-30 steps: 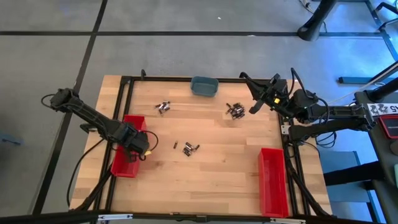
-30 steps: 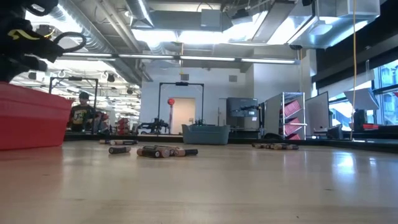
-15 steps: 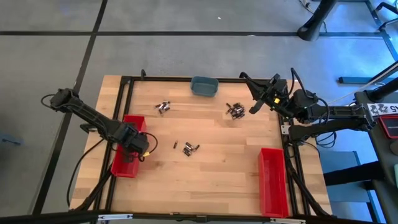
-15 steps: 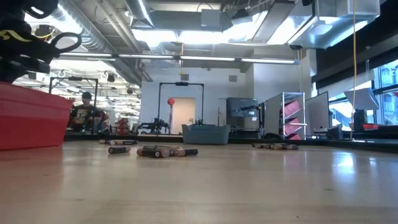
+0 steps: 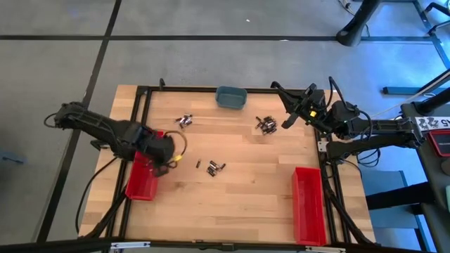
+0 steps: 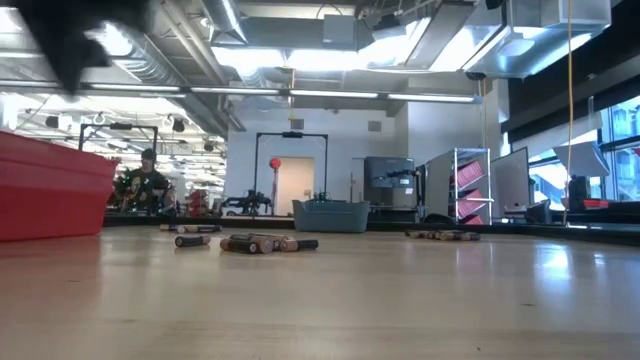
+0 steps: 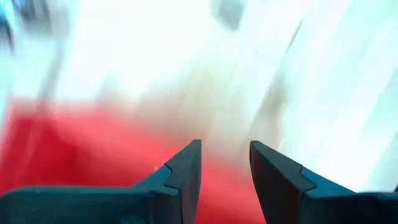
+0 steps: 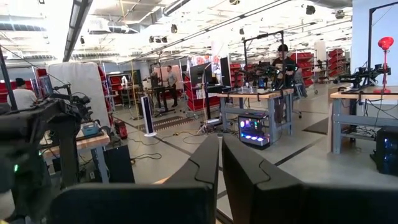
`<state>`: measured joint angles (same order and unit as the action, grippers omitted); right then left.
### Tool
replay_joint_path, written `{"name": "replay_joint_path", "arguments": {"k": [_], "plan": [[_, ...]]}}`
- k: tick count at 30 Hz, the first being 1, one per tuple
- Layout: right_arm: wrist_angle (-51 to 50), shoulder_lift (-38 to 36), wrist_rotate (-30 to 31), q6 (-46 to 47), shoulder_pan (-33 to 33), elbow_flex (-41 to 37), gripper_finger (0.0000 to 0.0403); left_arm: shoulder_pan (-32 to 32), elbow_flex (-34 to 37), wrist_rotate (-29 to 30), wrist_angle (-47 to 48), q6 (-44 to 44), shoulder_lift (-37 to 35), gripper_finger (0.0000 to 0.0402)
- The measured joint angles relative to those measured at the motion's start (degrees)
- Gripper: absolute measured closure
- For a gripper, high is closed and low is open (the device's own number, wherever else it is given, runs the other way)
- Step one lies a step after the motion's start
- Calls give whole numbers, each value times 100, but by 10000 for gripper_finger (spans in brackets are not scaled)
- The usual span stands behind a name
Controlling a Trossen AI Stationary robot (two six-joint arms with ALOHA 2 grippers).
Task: Sort batteries
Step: Put the silver battery into the left red bin
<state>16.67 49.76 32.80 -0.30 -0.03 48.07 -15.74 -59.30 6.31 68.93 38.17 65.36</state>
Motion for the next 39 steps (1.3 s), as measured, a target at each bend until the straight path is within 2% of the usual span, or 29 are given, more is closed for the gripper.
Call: {"name": "replay_joint_path", "arguments": {"k": [3, 8, 12, 15, 19, 24, 31, 39], "plan": [[-2, 0, 0, 0, 0, 0, 379, 349, -46, 325, -1208, -837, 39, 289], [-17, -2, 0, 0, 0, 0, 379, 862, -51, 302, -2905, -2465, 576, 302], [-22, 0, -1, 0, 0, 0, 379, 1167, -51, -360, -3831, -3649, 1341, 302], [-22, 0, -2, 2, 0, 0, 379, 1347, -51, -991, -4300, -4050, 1976, 296], [-16, 0, -2, 214, 0, 0, 379, 1476, -49, -1488, -4636, -4327, 2745, 295], [-15, 0, -55, 479, 0, 0, 379, 1529, -49, -1546, -4703, -4491, 3344, 312], [-13, -1, -136, 489, 0, 0, 379, 1532, -46, -1899, -4684, -4744, 3598, 336], [-13, 0, -136, 494, 0, 2, 379, 1486, -20, -1926, -4665, -5112, 3695, 362]]}}
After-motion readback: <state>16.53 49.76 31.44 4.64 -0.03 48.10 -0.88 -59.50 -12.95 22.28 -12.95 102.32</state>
